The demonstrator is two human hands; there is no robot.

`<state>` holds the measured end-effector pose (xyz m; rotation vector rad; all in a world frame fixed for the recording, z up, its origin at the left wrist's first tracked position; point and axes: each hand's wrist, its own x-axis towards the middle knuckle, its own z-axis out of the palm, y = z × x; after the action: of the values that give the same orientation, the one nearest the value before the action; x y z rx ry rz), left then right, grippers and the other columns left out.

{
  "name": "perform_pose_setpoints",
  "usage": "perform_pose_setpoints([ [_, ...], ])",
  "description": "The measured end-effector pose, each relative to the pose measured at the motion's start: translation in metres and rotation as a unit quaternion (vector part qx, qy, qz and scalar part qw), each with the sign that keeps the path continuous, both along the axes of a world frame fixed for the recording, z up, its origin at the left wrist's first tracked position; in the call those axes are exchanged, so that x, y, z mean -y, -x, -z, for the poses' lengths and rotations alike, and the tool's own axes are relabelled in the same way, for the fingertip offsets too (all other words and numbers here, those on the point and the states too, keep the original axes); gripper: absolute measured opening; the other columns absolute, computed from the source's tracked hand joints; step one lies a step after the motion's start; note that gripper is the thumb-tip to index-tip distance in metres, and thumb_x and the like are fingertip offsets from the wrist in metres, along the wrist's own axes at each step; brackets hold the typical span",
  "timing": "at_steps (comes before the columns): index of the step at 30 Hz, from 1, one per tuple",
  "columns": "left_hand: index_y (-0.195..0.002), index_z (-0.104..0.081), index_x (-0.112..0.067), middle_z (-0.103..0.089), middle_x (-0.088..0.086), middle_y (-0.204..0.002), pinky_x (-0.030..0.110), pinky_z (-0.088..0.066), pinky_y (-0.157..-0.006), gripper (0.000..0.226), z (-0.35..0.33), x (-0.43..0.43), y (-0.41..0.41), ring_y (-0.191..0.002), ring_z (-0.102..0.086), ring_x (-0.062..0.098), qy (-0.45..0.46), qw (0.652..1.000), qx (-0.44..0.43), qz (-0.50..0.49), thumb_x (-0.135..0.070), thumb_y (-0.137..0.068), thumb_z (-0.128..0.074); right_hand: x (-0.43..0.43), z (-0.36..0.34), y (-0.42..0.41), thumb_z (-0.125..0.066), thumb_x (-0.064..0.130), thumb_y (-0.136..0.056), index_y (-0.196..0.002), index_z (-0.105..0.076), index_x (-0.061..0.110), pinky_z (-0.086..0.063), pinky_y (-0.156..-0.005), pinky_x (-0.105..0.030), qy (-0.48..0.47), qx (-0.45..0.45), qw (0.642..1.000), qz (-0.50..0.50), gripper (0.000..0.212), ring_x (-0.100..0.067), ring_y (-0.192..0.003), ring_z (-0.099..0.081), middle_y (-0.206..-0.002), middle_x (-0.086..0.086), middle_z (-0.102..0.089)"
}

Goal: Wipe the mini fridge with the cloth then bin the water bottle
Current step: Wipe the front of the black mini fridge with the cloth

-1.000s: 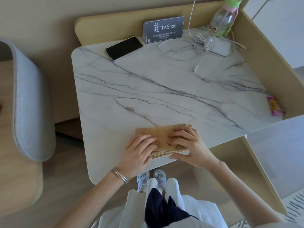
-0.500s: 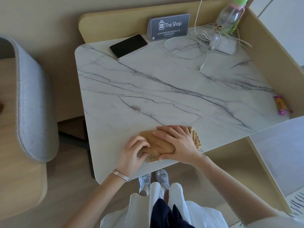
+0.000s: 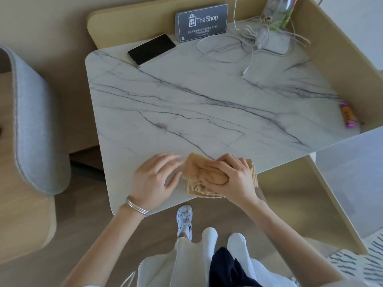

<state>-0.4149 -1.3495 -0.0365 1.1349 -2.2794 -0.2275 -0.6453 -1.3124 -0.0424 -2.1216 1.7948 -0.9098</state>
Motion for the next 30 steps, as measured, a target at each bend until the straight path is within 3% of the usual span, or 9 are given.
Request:
perform_pose_setpoints([
  [4,-0.115,-0.068,-0.010,-0.064,0.007,-0.123,0.043,-0.046,-0.098,0.036,-0.010,-0.025,0.035,-0.113,-0.060,0.026,0.025,0.993,0.112,-0.009,-0.030,-0.088,-0.055,-0.046,-0.011,0.058,-0.068,0.059,-0.070,-0.095,-0.069,0.033,-0.040,-0.072,-0.031,-0.018,-0.008,0.999,0.042,0.036,-0.007,-0.077,-0.053,-0.084,0.010,-0.057],
  [11,-0.129,-0.060,-0.012,-0.056,0.013,-0.134,0.049,-0.038,-0.105,0.052,0.008,-0.124,0.136,-0.122,-0.053,0.033,-0.076,0.974,0.212,-0.011,-0.040,-0.088,-0.047,-0.141,-0.010,0.156,-0.064,0.061,-0.072,-0.098,-0.067,0.033,-0.034,-0.076,-0.027,-0.040,-0.043,0.996,0.069,0.038,-0.010,-0.085,-0.052,-0.088,0.011,-0.056],
  [15,-0.132,-0.058,-0.015,-0.055,0.013,-0.137,0.051,-0.035,-0.108,0.055,0.017,-0.179,0.178,-0.128,-0.049,0.033,-0.109,0.963,0.245,-0.021,-0.044,-0.088,-0.040,-0.193,-0.004,0.205,-0.062,0.061,-0.073,-0.100,-0.066,0.033,-0.038,-0.078,-0.033,-0.061,-0.044,0.994,0.079,0.039,-0.013,-0.085,-0.053,-0.088,0.012,-0.054],
  [20,-0.129,-0.060,-0.013,-0.055,0.015,-0.135,0.048,-0.030,-0.110,0.053,0.016,-0.213,0.201,-0.125,-0.051,0.036,-0.096,0.965,0.240,-0.036,-0.041,-0.087,-0.044,-0.216,-0.003,0.232,-0.057,0.064,-0.073,-0.100,-0.065,0.034,-0.034,-0.076,-0.030,-0.082,-0.059,0.993,0.057,0.041,-0.015,-0.084,-0.054,-0.087,0.009,-0.056],
  [30,-0.129,-0.060,-0.014,-0.053,0.014,-0.138,0.048,-0.029,-0.110,0.055,0.038,-0.198,0.201,-0.129,-0.048,0.034,-0.105,0.951,0.289,0.007,-0.045,-0.088,-0.042,-0.189,0.012,0.233,-0.055,0.066,-0.075,-0.104,-0.066,0.034,-0.037,-0.079,-0.036,-0.078,-0.071,0.992,0.070,0.044,-0.016,-0.085,-0.052,-0.089,0.007,-0.057],
])
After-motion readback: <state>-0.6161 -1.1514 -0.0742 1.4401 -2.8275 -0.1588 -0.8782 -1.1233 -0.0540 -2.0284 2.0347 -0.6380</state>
